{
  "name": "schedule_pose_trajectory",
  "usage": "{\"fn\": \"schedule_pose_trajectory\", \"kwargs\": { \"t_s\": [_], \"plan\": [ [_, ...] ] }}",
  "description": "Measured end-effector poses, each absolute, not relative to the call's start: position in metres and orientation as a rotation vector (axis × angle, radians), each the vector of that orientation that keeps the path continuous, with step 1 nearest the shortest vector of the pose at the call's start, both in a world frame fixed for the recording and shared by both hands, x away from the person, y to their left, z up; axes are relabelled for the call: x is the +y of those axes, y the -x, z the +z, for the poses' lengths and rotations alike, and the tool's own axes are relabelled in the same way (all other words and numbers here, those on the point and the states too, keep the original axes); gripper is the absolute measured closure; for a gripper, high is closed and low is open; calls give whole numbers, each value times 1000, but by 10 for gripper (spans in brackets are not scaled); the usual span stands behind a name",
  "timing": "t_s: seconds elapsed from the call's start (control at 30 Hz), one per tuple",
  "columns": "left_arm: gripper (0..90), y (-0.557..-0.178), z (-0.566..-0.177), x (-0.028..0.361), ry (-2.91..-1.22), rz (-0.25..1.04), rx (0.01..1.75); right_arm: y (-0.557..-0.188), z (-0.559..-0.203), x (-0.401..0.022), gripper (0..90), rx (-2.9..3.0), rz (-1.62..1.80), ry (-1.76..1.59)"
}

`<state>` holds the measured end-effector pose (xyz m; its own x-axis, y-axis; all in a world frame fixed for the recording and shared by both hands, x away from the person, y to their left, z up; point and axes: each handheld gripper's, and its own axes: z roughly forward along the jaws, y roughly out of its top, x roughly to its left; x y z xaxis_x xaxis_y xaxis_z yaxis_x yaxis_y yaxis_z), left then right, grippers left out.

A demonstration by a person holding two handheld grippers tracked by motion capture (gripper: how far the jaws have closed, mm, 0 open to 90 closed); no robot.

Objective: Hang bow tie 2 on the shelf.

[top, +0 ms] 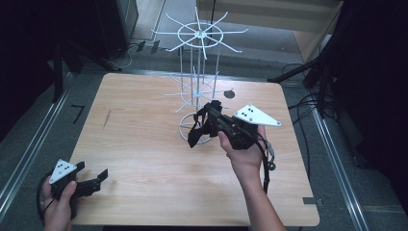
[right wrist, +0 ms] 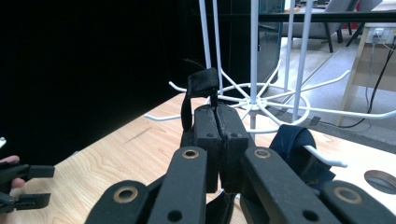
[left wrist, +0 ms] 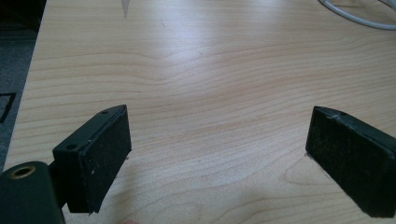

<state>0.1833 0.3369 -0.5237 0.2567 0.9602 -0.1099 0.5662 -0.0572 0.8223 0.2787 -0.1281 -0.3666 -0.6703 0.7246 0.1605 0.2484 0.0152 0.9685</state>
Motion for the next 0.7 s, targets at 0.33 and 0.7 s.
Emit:
{"fn": "schedule_pose_trajectory", "kwargs": {
  "t_s": [0.33,0.7],
  "plan": [
    [73,-183,-524,337,-1730,621,1412,-281,-362,-134,900,1903,1713,-1001],
    [73,-183,-524,337,-1730,619,1413,-297,-387,-149,900,1901,1725,-1139]
  ]
}}
